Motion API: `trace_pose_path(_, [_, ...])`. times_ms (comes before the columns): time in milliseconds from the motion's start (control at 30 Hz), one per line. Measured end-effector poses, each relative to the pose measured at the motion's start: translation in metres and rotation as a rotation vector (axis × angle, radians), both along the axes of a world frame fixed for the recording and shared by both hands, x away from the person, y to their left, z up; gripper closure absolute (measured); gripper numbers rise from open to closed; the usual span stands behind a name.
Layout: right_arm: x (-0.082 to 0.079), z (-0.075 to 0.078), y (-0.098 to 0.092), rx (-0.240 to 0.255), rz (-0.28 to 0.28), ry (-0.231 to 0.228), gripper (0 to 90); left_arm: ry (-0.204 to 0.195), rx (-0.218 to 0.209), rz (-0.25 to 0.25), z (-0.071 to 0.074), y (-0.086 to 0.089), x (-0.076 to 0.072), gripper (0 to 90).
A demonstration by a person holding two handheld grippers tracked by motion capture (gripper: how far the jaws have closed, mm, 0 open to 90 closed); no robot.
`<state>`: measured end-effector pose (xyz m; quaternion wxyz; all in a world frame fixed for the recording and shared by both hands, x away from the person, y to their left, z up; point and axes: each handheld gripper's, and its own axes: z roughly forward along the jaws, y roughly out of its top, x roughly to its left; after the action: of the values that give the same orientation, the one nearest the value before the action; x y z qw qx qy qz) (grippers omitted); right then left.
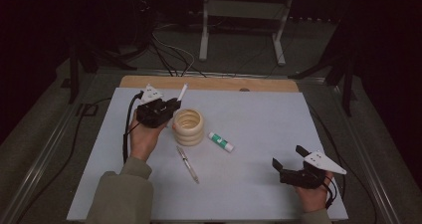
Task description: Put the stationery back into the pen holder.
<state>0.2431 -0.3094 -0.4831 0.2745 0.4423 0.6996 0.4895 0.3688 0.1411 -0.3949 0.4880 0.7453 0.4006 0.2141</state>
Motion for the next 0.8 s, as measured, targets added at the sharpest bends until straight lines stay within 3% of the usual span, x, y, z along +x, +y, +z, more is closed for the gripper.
trace_pose_path(800, [0.0,0.0,0.0,-0.002,0.003,0.0,0.0,-0.02,-0.02,-0.023,-0.011,-0.022,0.015,79.6])
